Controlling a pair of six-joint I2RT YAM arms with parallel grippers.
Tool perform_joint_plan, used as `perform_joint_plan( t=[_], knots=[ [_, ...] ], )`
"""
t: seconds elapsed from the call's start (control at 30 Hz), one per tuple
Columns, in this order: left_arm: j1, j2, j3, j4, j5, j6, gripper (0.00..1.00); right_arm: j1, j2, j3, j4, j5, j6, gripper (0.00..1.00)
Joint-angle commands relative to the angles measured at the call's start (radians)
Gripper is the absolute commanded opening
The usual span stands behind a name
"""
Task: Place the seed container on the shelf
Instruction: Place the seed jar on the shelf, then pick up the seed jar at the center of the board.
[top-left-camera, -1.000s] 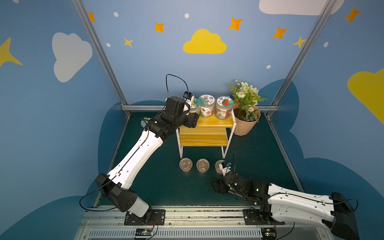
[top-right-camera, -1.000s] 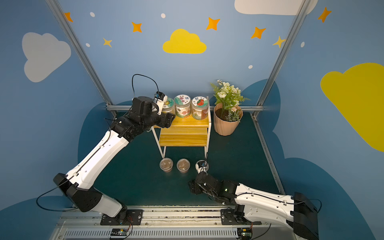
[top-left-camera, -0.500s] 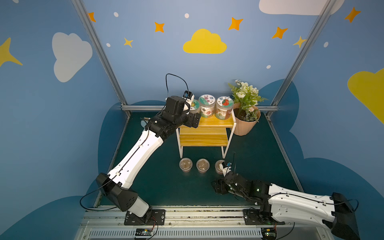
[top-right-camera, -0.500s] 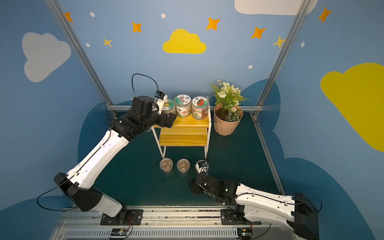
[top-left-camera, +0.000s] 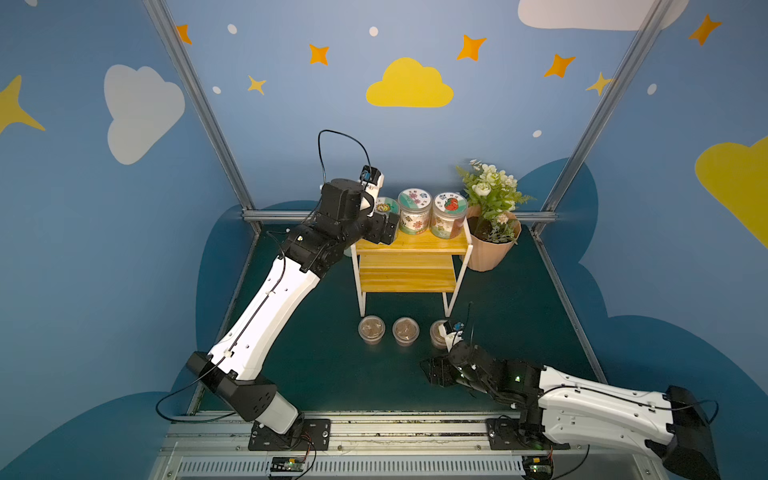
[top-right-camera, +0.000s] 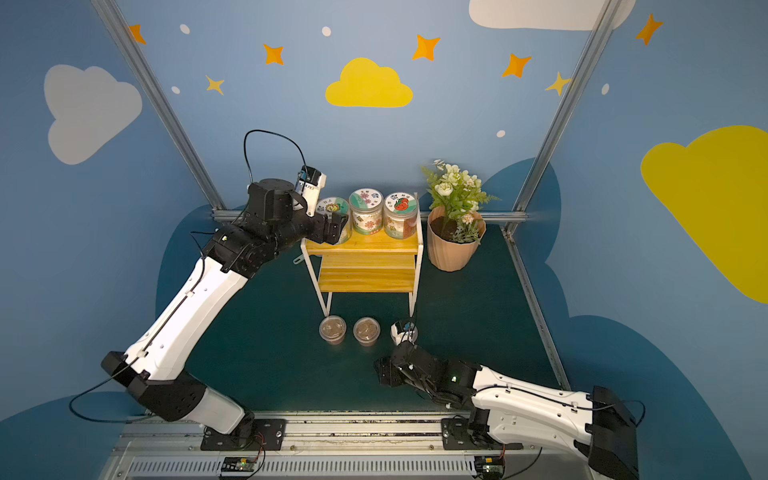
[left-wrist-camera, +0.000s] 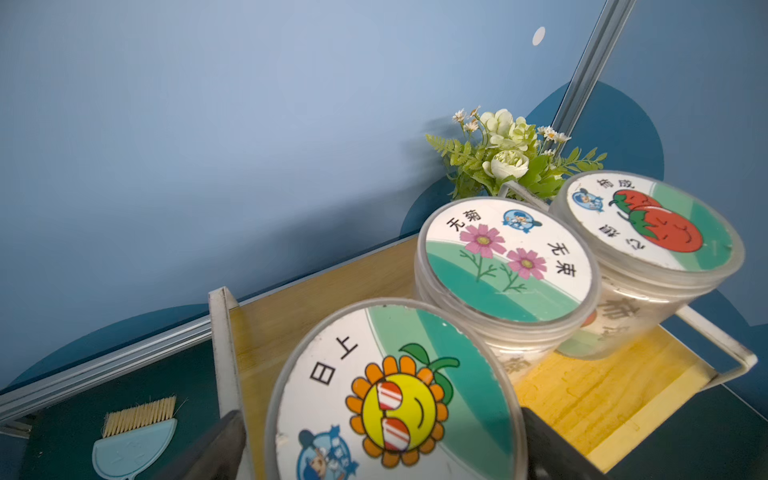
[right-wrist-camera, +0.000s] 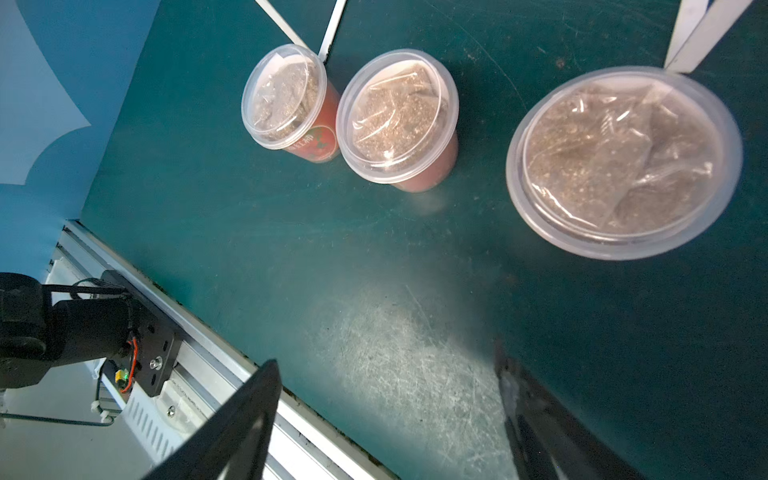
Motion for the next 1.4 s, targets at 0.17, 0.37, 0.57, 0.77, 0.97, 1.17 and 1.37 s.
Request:
perform_joint_plan(
  t=[0.17,0.37,0.57,0.77,0.97,1.17,1.37],
  knots=[
    [0.016,-0.066,0.016,-0.05,-0.012,0.001,1.0,0.0,-0.03,0.05,-0.07,0.036,-0.026,0.89],
    [0.018,-0.095,0.017,-0.087,0.006,-0.008,1.0,0.0,-0.06,0.06,-0.123,0.058,-0.045,0.91],
    [0.019,-0.12,0.02,-0.121,0.028,-0.026,1.0,-0.001,-0.108,0.068,-0.185,0.092,-0.074,0.92],
    [0.021,-0.179,0.007,-0.189,-0.096,-0.074,1.0,-0.001,-0.169,0.092,-0.31,0.151,-0.08,0.92],
    [0.031,-0.291,-0.096,-0.238,-0.16,-0.14,1.0,-0.002,-0.213,0.105,-0.428,0.192,-0.09,0.93],
    [0.031,-0.404,-0.228,-0.249,-0.165,-0.213,1.0,0.0,-0.253,0.08,-0.484,0.213,-0.06,0.93],
    [0.032,-0.487,-0.339,-0.282,-0.145,-0.284,1.0,0.002,-0.299,0.015,-0.436,0.19,-0.053,0.93]
  ],
)
